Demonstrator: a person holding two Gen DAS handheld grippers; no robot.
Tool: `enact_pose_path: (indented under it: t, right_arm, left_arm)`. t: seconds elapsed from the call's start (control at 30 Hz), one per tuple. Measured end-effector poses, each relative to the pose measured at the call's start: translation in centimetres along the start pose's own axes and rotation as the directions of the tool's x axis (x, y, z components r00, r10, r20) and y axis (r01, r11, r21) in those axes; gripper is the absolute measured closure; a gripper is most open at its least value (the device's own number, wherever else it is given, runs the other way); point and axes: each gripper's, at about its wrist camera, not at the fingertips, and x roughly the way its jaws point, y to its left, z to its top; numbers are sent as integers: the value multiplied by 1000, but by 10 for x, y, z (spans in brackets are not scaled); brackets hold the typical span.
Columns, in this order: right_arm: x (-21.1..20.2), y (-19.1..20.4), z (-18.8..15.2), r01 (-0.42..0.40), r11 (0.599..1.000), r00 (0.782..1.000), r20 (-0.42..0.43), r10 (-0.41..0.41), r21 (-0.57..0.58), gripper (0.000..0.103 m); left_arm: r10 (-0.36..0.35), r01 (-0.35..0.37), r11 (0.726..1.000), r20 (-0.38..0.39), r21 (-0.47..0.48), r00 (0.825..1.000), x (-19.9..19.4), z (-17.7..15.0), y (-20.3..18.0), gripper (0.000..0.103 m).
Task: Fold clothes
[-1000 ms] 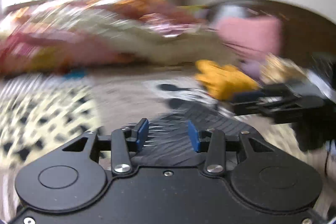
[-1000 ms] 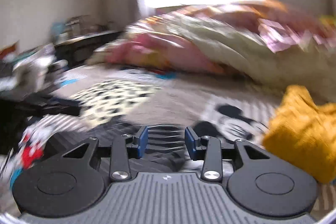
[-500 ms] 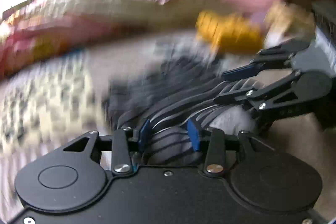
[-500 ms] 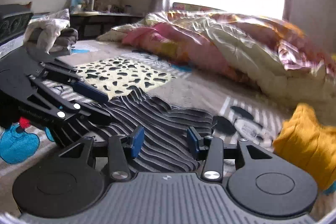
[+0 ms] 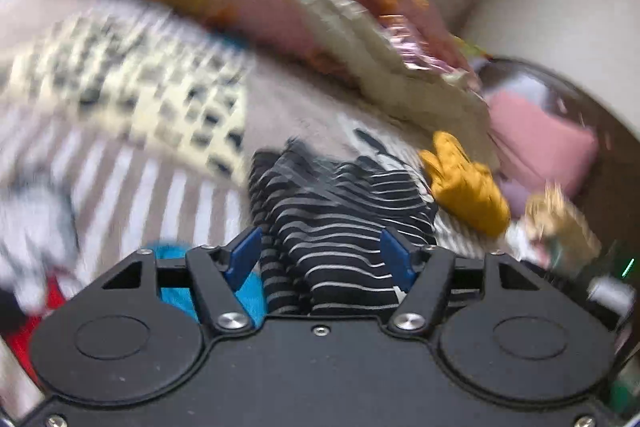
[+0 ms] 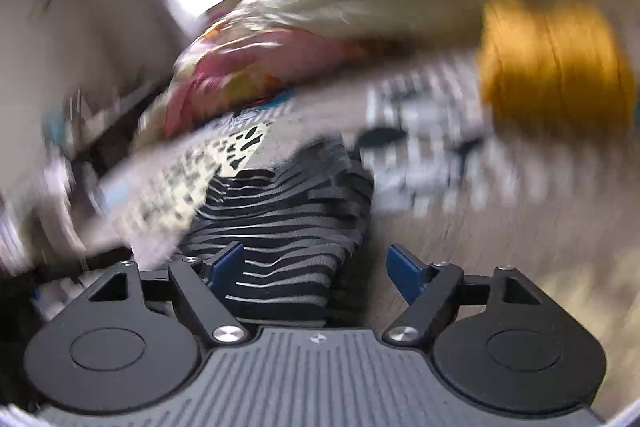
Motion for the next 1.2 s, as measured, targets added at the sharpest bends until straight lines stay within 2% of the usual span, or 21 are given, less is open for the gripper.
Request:
enact_pose_path:
  t: [0.03,0.13,0.17,0.2,0.23,0.27,0.33,0.43,0.47,0.5,0.53,0.57,0.6,0.73,0.87,0.97,1.03,1.1,1.13,1.17,1.2]
  right_arm:
    - [7,-7,-2,1,998,1000,-14,-1,58,25]
    - [19,-7,-7,4,997,1000,15,-5,73,26]
    - [23,-2,-7,-2,998,1000,6,2,56,47]
    - [28,4,-10,14,999,1000,-4,-14,30,56]
    - [32,9,-14,35,999,999,-13,-35,4,58]
    - [35,8,-14,35,999,999,-20,-35,19,65]
    - [26,1,-8,2,994,999,-49,4,113,72]
    - [-21,13,-9,-13,995,995,-100,23,101,72]
    - [-43,19,-17,-16,997,993,-119,26,82,69]
    - [-65,20,-30,2,998,989,-145,7,65,63]
    - [-78,19,-45,43,999,987,-158,-38,26,45]
    - [-88,17,-60,87,996,982,-166,-88,-17,30]
    - [-99,12,-74,126,990,982,-136,-133,-61,29]
    - [-127,-11,-89,72,997,997,-33,-72,25,26]
    - [-114,-10,-82,34,999,999,-23,-34,-16,26]
    - [-92,-17,-80,-29,999,998,-57,30,24,25]
    - [-84,-17,-83,-49,999,998,-48,48,-11,28]
    - [-80,-11,-87,-51,998,997,-51,49,-43,33]
    - [-78,-7,-89,-65,997,996,-69,61,-53,53]
    - [-76,-3,-90,-78,995,994,-86,73,-62,65]
    - [-75,-2,-94,-81,994,994,-82,76,-68,65]
  left_arm:
    - [2,-3,999,-15,-46,1000,4,1,6,37]
    - [-23,11,989,-82,-150,996,30,-2,18,38]
    - [-15,3,991,-86,-137,996,35,-7,13,43]
    - [-7,-4,992,-89,-124,996,39,-13,8,55]
    - [1,-12,994,-93,-113,996,44,-18,3,61]
    - [-4,-11,987,-98,-158,995,36,-19,1,66]
    - [-15,-11,969,-107,-246,994,22,-22,-3,70]
    - [-94,39,947,-158,-319,983,-27,-41,-24,70]
    - [-114,46,938,-181,-345,977,-45,-59,-27,68]
    - [-111,29,934,-212,-357,971,-48,-75,-31,63]
    - [-90,7,946,-243,-324,966,-54,-94,-31,59]
    - [-68,3,966,-242,-259,968,-61,-112,-31,49]
    - [-87,42,971,-184,-234,979,-71,-121,-28,43]
    - [-83,48,957,-111,-285,990,-96,-124,-16,40]
    - [-55,35,975,-88,-222,995,-89,-113,-15,40]
    - [-116,92,956,-71,-278,991,-76,-119,-6,40]
    - [-141,126,954,-39,-273,989,-72,-128,-5,40]
    - [-143,134,959,-19,-249,989,-67,-134,-16,58]
    - [-147,137,956,-21,-258,989,-65,-136,-18,63]
    - [-151,140,953,-24,-267,988,-63,-138,-21,65]
    - [-143,133,955,-21,-266,989,-63,-139,-24,69]
